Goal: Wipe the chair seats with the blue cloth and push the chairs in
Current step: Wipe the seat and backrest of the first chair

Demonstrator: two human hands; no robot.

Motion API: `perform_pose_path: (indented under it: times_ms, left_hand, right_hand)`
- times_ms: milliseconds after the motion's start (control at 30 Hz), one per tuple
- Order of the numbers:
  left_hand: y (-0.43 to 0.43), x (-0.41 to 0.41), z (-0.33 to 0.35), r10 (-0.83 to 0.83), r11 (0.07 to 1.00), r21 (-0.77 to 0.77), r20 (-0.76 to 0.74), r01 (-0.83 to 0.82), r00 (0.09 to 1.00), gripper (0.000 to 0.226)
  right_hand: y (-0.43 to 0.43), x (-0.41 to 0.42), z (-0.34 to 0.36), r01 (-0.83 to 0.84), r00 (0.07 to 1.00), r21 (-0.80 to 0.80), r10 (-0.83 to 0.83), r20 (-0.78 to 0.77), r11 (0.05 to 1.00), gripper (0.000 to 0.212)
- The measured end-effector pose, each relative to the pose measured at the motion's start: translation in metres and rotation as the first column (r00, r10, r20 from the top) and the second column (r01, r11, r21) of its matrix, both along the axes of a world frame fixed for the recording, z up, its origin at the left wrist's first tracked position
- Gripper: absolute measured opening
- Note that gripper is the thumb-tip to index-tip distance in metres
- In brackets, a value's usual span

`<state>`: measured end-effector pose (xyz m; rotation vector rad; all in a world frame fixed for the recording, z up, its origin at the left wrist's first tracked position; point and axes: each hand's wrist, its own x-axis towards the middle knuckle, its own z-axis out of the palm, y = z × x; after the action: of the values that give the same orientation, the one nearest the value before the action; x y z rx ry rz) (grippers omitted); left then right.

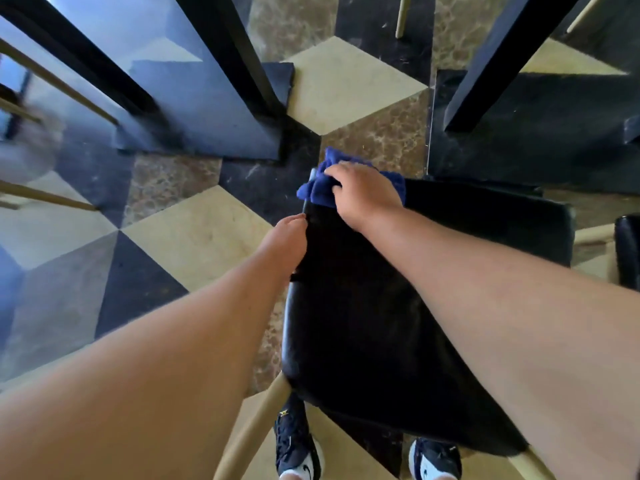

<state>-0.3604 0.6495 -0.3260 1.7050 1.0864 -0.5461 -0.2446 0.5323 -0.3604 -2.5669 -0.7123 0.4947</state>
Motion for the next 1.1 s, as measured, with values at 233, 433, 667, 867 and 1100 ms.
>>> perform_pose_path:
  times_ms: [233,433,667,867,1100]
  left_hand:
    - [0.017,0.004,0.017,0.417,0.848,-0.272,-0.188,-0.455,0.889,0.056]
    - [-0.004,-0.010,0.005,0.014,1.000,0.008,-0.326,-0.012,0.945,0.063]
    - [-0.050,-0.043,-0.009,-0.603,0.604,0.434,-0.301,0.669,0.739,0.105]
    - [-0.114,-0.043,-0.016,-0.628,0.508,0.397,-0.438,0.765,0.644,0.114]
    - [-0.176,-0.034,-0.014,-0.871,0.370,0.401,-0.165,0.838,0.463,0.093]
  right_hand:
    - [0.023,-0.070,-0.002,-0.535,0.843,-0.061,0.537,0.027,0.843,0.033]
    - [-0.033,-0.177,0.014,-0.654,0.743,0.095,0.661,-0.103,0.750,0.033]
    - [-0.135,-0.240,0.038,-0.960,0.280,-0.088,0.900,-0.335,0.266,0.026]
    - [-0.215,-0.202,0.042,-0.935,0.354,-0.173,0.783,-0.511,0.310,0.016]
    - [-0.309,-0.133,0.045,-0.469,0.851,-0.334,0.317,-0.420,0.817,0.024]
